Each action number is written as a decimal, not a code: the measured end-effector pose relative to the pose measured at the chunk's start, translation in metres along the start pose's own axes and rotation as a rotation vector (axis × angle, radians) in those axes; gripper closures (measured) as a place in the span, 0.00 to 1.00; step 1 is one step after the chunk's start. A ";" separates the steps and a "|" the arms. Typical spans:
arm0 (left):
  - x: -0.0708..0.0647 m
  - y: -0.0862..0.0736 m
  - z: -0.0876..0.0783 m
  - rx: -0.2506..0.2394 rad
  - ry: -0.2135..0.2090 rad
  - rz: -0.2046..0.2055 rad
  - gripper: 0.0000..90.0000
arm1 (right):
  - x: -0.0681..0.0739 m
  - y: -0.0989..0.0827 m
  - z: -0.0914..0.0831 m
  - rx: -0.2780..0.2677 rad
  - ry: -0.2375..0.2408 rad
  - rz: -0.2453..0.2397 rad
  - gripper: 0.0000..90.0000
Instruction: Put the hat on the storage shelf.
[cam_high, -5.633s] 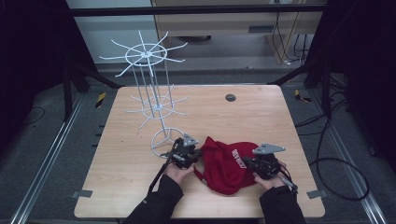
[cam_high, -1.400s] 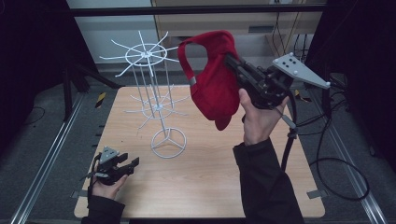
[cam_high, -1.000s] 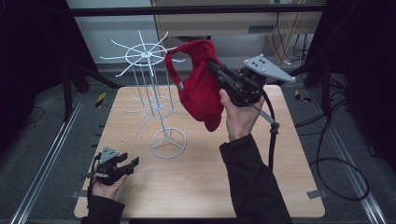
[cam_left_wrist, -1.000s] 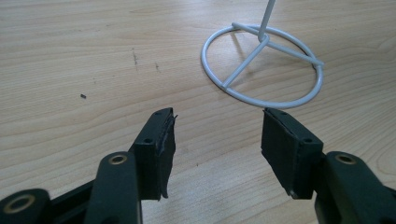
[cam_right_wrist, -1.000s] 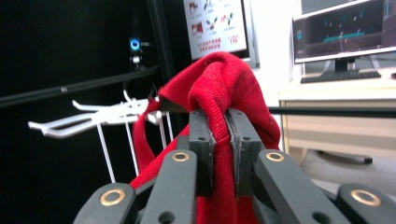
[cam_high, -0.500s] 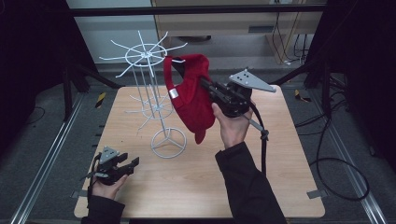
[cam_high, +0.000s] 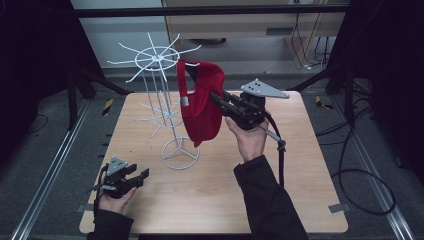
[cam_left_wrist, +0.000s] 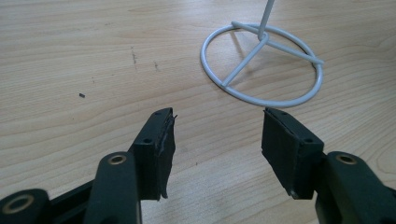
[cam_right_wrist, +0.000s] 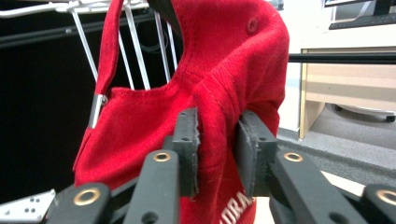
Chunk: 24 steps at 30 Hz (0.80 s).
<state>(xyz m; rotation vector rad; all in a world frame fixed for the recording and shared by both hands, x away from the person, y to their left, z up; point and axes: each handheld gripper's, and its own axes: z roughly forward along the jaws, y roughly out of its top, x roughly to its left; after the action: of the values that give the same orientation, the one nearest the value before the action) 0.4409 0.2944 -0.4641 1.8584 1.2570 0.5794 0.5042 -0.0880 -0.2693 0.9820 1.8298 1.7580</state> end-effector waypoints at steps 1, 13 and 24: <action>0.000 0.000 0.000 -0.001 0.000 0.001 0.49 | -0.001 0.000 -0.001 0.006 0.002 -0.010 0.76; 0.001 0.000 0.000 -0.003 0.001 -0.002 0.49 | -0.013 -0.008 -0.039 -0.068 -0.023 -0.014 0.43; 0.000 -0.002 0.001 -0.009 0.008 0.017 0.45 | -0.047 -0.081 -0.080 0.014 -0.086 0.034 0.25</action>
<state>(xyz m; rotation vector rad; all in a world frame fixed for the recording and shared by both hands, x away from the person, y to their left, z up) 0.4412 0.2946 -0.4662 1.8623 1.2430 0.6006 0.4618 -0.1729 -0.3479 1.0827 1.7845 1.6971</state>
